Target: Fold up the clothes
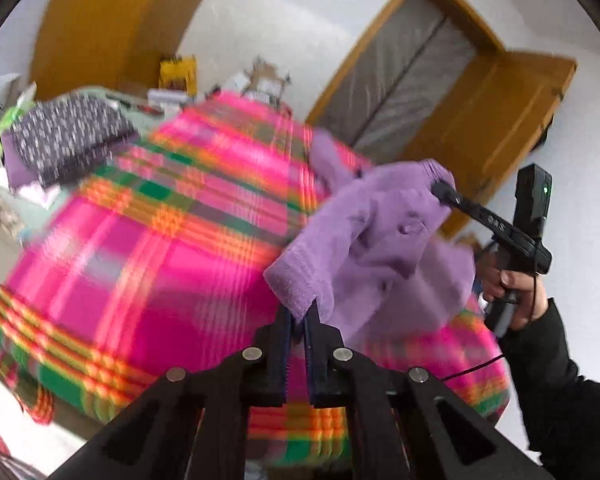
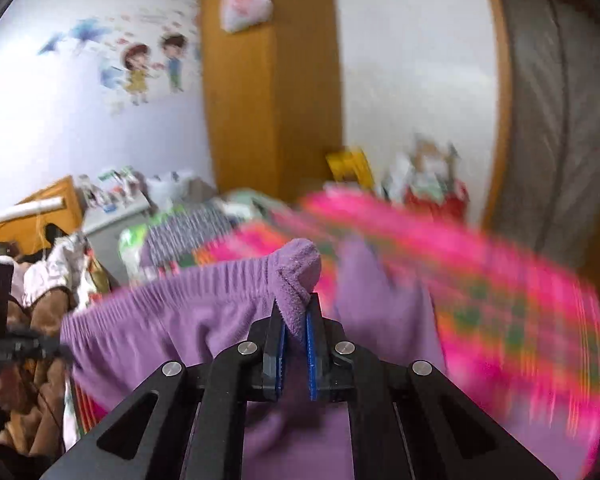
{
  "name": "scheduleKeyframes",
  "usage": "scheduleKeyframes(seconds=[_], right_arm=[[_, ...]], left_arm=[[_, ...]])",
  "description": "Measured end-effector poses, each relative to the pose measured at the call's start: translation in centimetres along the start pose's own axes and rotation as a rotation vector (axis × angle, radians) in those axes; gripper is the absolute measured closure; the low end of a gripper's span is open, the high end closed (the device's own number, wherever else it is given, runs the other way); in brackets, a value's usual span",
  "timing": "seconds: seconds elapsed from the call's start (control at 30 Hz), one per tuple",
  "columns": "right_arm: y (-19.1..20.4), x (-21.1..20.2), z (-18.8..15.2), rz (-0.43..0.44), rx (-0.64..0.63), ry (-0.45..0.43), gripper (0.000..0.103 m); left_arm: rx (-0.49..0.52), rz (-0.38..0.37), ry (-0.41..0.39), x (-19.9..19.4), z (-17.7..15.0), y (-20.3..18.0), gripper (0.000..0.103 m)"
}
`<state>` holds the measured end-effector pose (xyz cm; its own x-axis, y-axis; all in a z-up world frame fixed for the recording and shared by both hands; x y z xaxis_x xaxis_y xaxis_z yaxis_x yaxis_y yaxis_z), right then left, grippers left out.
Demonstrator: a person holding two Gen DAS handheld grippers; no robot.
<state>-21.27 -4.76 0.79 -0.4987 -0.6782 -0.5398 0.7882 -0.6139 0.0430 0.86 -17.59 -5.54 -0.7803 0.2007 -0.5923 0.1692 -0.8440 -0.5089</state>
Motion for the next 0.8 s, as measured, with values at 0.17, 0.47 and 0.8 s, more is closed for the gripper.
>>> scheduleKeyframes(seconds=[0.17, 0.47, 0.8], right_arm=[[-2.9, -0.3, -9.6, -0.017, 0.128, 0.185, 0.091], [-1.9, -2.8, -9.5, 0.014, -0.002, 0.158, 0.060], [-1.8, -0.2, -10.3, 0.162, 0.029, 0.236, 0.057]], left_arm=[[0.008, -0.010, 0.100, 1.9, -3.3, 0.0, 0.100], [0.085, 0.051, 0.083, 1.8, -3.8, -0.8, 0.100], [0.098, 0.030, 0.049, 1.1, -2.7, -1.0, 0.093]])
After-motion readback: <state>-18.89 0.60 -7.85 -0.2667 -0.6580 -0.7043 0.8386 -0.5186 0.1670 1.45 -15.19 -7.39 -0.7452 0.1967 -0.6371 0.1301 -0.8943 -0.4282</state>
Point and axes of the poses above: each gripper's, at about its wrist camera, not at the fingertips, and x roughly the way its jaws point, y to its left, z to its top, the point moved 8 cm from there along x, roughly the way its jaws point, and after that the axes turned 2 degrees about -z, right-handed, at the moved point
